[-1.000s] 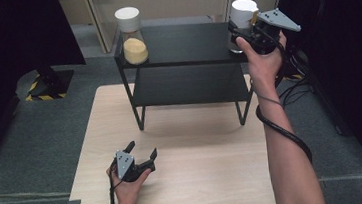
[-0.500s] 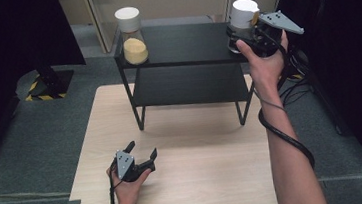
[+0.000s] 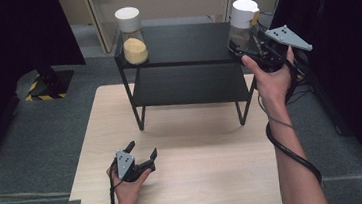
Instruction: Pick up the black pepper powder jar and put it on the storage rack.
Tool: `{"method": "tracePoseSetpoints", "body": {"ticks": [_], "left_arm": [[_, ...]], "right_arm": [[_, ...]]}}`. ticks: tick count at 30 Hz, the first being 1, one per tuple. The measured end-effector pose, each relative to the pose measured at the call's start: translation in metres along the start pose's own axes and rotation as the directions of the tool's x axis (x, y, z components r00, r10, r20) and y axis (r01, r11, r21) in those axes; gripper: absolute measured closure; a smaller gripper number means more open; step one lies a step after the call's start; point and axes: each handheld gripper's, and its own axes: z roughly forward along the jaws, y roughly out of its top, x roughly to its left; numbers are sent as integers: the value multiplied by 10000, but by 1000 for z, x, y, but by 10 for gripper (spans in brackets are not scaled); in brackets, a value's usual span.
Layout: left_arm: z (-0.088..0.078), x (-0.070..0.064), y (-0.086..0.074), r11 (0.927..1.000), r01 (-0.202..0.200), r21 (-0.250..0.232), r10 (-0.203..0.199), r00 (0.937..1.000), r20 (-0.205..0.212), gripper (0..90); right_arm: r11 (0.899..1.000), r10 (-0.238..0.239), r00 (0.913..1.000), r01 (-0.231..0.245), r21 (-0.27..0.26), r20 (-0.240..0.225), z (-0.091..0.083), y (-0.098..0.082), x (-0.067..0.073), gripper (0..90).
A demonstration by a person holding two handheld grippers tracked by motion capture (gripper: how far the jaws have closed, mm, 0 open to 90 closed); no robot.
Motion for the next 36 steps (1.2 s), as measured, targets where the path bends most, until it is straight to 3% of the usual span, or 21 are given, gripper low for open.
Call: {"method": "tracePoseSetpoints", "body": {"ticks": [11, 20, 36], "left_arm": [[0, 0, 0, 10000, 0, 16, 0, 10000, -13, 109], [0, 0, 0, 10000, 16, 19, -16, 10000, -21, 109], [0, 0, 0, 10000, 3, 12, -3, 10000, -24, 109]], "right_arm": [[9997, -211, 9988, 206, -113, -447, -22, -16, 6, 74], [9995, -295, 9980, 287, -158, -558, -38, -28, 12, 73], [9997, -239, 9959, 246, 70, -872, -52, -62, 15, 73]]}}
